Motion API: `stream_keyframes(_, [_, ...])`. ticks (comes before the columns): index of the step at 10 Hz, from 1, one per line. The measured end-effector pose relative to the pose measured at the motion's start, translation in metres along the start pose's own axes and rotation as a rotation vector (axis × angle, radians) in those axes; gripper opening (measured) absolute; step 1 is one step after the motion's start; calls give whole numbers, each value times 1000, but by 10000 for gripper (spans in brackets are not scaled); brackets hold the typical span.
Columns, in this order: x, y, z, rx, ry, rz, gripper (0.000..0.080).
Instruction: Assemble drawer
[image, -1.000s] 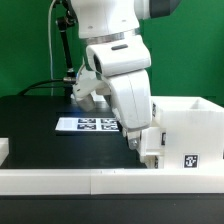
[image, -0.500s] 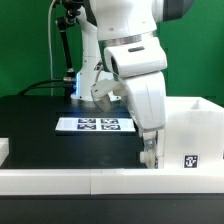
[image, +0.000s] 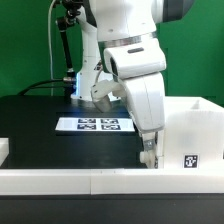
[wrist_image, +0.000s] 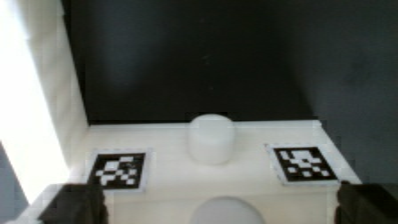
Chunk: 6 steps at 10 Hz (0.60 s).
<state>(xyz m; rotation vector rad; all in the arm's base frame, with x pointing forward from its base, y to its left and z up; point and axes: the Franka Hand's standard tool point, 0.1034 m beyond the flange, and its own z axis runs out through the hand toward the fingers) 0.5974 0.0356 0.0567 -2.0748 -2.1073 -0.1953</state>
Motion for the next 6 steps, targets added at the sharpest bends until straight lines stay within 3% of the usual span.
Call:
stream_keyframes(2, [-14, 0, -1, -3, -7, -14, 648])
stream_keyframes(4, [-54, -6, -11, 40, -9, -46, 648])
stream_keyframes(5, [-67, -5, -17, 29, -14, -26, 648])
stream_keyframes(6, [-65, -5, -16, 28, -13, -20, 648])
